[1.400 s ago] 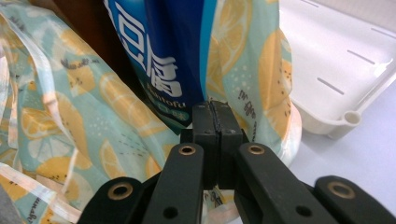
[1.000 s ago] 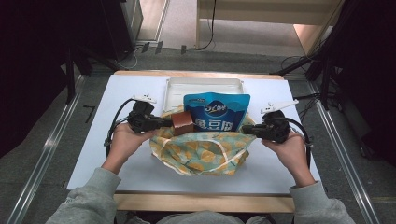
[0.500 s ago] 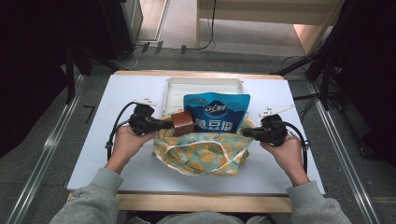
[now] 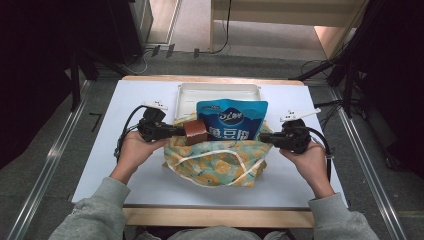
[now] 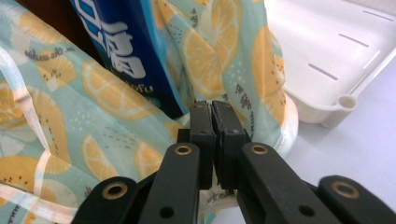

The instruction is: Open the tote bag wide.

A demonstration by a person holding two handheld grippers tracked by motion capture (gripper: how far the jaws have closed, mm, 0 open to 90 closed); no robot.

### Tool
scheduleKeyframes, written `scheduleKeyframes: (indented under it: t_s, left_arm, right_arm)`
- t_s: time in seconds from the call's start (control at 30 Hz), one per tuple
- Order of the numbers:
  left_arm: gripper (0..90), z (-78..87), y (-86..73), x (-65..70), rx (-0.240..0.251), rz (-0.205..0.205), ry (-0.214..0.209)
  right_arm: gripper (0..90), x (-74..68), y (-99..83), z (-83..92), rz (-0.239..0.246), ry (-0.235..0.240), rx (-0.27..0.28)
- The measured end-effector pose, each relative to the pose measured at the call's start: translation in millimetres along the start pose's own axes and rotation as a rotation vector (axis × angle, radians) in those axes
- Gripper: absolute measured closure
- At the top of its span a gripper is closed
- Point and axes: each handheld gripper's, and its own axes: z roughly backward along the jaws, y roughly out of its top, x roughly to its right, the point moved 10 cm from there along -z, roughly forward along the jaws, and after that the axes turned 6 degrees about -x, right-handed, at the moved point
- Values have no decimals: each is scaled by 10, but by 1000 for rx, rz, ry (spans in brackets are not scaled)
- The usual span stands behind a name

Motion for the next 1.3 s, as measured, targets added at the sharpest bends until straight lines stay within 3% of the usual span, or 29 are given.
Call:
scheduleKeyframes:
  t_s: [0.17, 0.33, 0.53, 0.77, 0.87, 1.07, 1.13, 1.23, 1.3]
  left_arm:
    - [900, -48, 77, 31, -16, -24, 7]
    - [900, -218, 26, -112, -36, 4, 32]
    - [900, -288, 32, -199, -32, 13, 47]
    - [900, -323, 11, -276, -24, 28, 45]
    - [900, -312, -12, -297, -8, 52, 30]
    - [812, -197, 49, -224, 9, 5, 52]
    - [734, -106, 108, -204, 34, 6, 43]
    - [697, -43, 139, -208, 49, -1, 50]
    - [603, -1, 167, -226, 62, 0, 62]
  right_arm:
    - [900, -4, 54, -28, -8, 8, -17]
    - [900, 87, -7, -179, -25, -16, -40]
    - [900, 183, -49, -265, -52, -27, -51]
    - [900, 251, -85, -344, -64, -32, -62]
    - [900, 264, -113, -368, -77, -17, -54]
    - [823, 217, -10, -220, -40, -29, -15]
    - [767, 180, 72, -138, -21, -31, 9]
    - [736, 172, 120, -83, -8, -44, 24]
    - [673, 176, 188, -14, 7, -56, 48]
